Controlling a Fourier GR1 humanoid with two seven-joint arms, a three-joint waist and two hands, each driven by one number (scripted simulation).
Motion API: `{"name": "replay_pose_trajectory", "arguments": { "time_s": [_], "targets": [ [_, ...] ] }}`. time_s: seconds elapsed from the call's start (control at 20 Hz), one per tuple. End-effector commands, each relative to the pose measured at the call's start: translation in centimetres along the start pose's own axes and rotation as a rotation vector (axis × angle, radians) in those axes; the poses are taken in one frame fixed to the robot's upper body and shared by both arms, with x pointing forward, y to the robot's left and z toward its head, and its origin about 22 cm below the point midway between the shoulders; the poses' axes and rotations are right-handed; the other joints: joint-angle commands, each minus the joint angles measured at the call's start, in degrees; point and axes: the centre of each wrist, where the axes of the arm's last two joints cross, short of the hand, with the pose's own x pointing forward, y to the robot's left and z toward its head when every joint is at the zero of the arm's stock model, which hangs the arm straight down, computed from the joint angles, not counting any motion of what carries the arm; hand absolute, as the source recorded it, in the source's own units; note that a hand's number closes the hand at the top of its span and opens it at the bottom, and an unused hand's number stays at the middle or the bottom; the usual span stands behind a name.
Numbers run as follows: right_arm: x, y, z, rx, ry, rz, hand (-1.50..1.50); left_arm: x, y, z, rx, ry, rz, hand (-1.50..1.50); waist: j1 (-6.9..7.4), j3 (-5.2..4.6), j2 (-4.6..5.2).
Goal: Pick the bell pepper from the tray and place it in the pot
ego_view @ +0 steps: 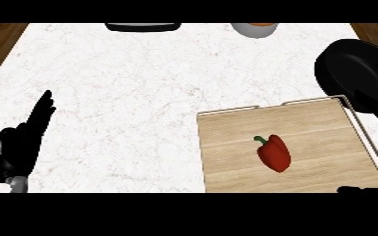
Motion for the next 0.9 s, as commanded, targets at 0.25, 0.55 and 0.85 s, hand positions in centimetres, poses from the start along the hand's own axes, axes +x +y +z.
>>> {"name": "replay_pose_trajectory", "arguments": {
  "time_s": [0.25,0.55,0.85],
  "targets": [
    [5.1,-0.4,-1.7,0.353,0.208,0.283,-1.5,1.2,-0.8,-0.5,-0.049,-0.019,-0.002,0.0,2.83,-0.15,0.56],
    [7.5,1.5,-3.4,0.573,0.287,0.32,-1.5,1.7,-2.0,-0.8,-0.039,-0.017,-0.002,0.0,2.73,-0.04,0.52],
    [9.2,3.5,-6.8,0.649,0.298,0.318,-1.5,-0.3,-1.5,-0.2,-0.018,-0.01,-0.008,0.0,1.0,0.06,0.19]
  ]
}}
